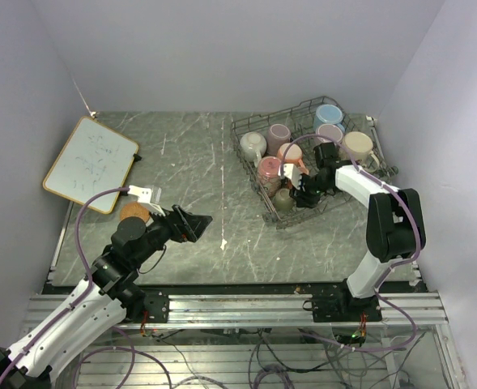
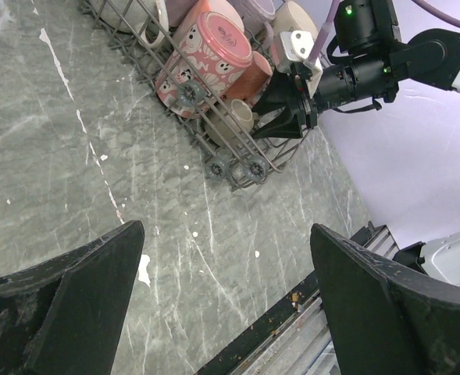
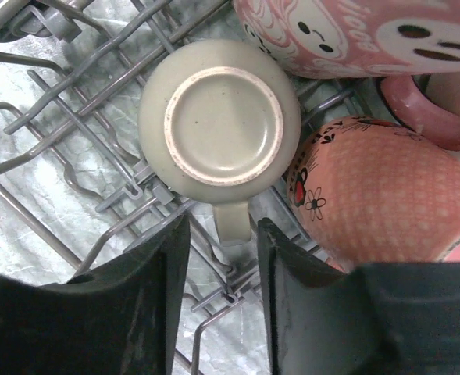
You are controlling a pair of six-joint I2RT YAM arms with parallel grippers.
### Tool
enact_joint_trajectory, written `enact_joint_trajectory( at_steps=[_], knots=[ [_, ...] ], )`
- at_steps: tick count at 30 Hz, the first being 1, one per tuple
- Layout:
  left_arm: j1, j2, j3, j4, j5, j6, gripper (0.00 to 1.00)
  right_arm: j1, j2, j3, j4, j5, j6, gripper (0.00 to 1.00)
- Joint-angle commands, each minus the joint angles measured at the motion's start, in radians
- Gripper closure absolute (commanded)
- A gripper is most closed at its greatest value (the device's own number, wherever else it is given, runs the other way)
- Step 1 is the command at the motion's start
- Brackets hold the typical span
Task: Load the cups into the dish rack
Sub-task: Turn the cup upside down in the dish rack.
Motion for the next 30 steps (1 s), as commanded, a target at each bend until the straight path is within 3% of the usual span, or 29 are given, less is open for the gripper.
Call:
enact_joint_trajectory(
  at_steps=[1, 8, 17, 27, 30],
  knots=[
    [0.004, -0.008, 0.03, -0.003, -0.012, -0.004, 0.03, 0.004, -0.026, -0.008, 0.038, -0.013, 0.017, 0.57],
    [0.003, -0.005, 0.043, -0.003, 0.003, -0.009, 0.03, 0.003, -0.104, 0.003, 0.002, -0.051, 0.037, 0.51],
    [0.003, 0.033, 0.105, -0.083, -0.019, 0.044, 0.02, -0.001, -0.358, -0.072, 0.014, -0.13, 0.123, 0.5],
    [0.003, 0.084, 0.24, -0.177, -0.043, 0.094, 0.0, -0.003, -0.603, -0.108, 0.096, -0.161, 0.325, 0.37],
    [0.003, 0.112, 0.294, -0.238, -0.073, 0.127, 0.0, -0.004, -0.64, -0.105, 0.145, -0.14, 0.395, 0.28]
  ],
)
